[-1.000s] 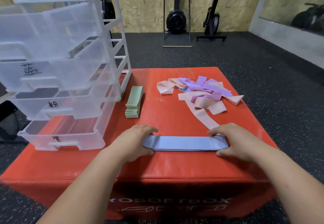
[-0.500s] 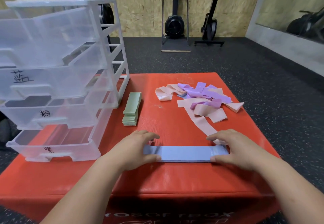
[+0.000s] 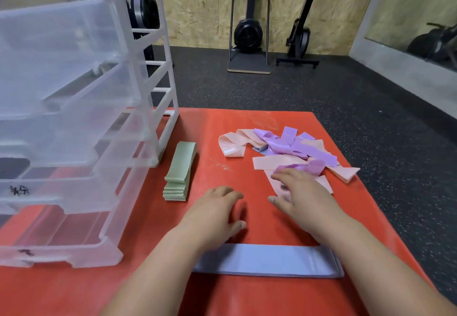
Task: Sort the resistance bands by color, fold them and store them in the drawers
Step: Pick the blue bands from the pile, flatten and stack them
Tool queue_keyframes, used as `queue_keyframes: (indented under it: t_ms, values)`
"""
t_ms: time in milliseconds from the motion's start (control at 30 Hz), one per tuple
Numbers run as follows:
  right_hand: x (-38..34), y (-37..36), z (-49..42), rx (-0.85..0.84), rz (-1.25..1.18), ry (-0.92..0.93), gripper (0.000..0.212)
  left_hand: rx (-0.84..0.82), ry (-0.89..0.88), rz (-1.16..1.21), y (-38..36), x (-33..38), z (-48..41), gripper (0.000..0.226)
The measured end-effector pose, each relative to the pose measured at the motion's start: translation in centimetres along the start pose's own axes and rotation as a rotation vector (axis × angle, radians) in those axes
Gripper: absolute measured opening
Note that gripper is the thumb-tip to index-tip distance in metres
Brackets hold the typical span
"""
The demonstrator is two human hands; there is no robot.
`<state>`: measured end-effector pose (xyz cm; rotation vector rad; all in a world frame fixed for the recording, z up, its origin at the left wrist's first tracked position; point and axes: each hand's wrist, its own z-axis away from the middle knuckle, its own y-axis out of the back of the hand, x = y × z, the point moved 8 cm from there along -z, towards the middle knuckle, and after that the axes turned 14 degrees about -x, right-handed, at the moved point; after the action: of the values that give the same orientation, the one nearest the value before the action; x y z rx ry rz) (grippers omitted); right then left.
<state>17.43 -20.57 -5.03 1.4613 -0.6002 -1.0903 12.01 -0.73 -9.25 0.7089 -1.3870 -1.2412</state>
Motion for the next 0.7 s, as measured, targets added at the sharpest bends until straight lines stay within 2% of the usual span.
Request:
queue_keyframes:
  t_ms: [233, 367, 533, 700]
  values:
    - [0.1, -0.1, -11.6, -0.203, 0.337, -0.059, 0.061, 0.034, 0.031, -0.036, -0.1, -1.4, -1.1, 0.065]
    - [2.1, -2.2, -15.2, -0.303, 0.339, -0.17, 0.07, 0.042, 0.009, -0.028, -0.1, -1.5, -1.0, 0.061]
    - [2.5, -2.1, -16.8, -0.272, 0.358, -0.177, 0.073, 0.053, 0.004, -0.031, 0.0, -1.8, -1.0, 0.06]
    - [2.7, 0.9, -16.2, -0.225, 0.402, -0.142, 0.056, 0.037, 0.016, -0.017, 0.0, -1.7, -1.0, 0.06]
